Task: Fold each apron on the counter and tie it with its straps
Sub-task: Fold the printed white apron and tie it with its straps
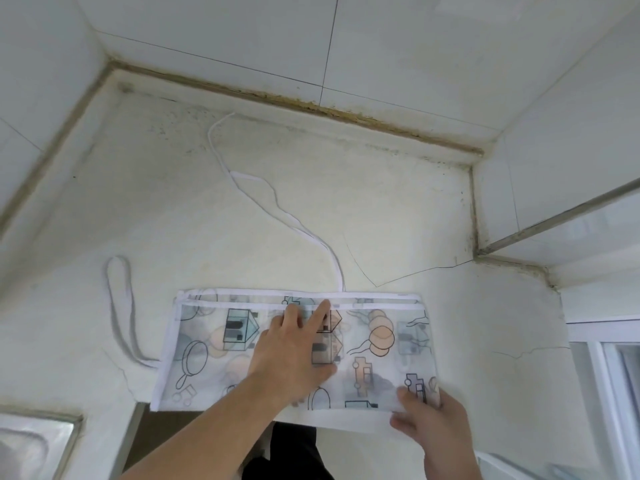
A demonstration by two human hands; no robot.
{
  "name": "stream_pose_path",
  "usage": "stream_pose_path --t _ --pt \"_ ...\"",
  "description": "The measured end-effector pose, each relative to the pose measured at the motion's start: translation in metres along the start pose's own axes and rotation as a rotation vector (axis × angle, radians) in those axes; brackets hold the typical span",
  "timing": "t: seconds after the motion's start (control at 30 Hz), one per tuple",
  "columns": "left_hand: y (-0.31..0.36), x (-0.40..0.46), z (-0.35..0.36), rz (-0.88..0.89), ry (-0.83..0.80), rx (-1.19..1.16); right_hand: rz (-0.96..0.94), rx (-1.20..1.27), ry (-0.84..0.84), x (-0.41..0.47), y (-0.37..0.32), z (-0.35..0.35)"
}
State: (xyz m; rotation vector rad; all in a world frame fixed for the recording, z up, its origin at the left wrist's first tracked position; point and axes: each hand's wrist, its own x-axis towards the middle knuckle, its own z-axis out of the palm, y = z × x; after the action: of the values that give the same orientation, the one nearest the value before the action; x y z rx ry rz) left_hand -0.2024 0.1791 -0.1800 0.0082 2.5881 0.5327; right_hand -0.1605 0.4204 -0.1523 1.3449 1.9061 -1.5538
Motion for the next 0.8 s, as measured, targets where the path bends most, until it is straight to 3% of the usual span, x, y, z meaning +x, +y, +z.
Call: stream_pose_path --t 0.1,0.2,0.27,0.33,0.5,0.57,0.63,0.8 --pt "0.000 -0.006 0.003 0.013 0.035 0.015 -0.200 -0.473 0.256 0.001 -0.010 -0.001" --pt "0.001 -0.010 0.008 0.019 0.082 0.036 -0.650 -0.809 0.416 0.003 -0.033 0.011" --pt "0.002 -0.009 0.010 0.010 0.088 0.031 -0.804 -0.709 0.215 0.001 -0.062 0.040" --pt "0.002 -0.009 0.011 -0.001 0.083 0.023 -0.772 -0.667 -0.011 0.003 -0.089 0.083" --pt "-0.001 -0.006 0.012 -0.007 0.079 0.017 -0.735 -0.983 -0.049 0.034 -0.116 0.166" --pt "-0.002 -0.006 0.012 -0.009 0.071 0.019 -0.720 -0.877 -0.031 0.044 -0.119 0.170" --pt "-0.003 -0.006 0.011 -0.009 0.065 0.027 -0.681 -0.622 -0.047 0.049 -0.125 0.164" --pt "-0.003 -0.005 0.007 -0.001 0.043 0.033 -0.552 -0.134 -0.229 0.020 -0.160 0.135"
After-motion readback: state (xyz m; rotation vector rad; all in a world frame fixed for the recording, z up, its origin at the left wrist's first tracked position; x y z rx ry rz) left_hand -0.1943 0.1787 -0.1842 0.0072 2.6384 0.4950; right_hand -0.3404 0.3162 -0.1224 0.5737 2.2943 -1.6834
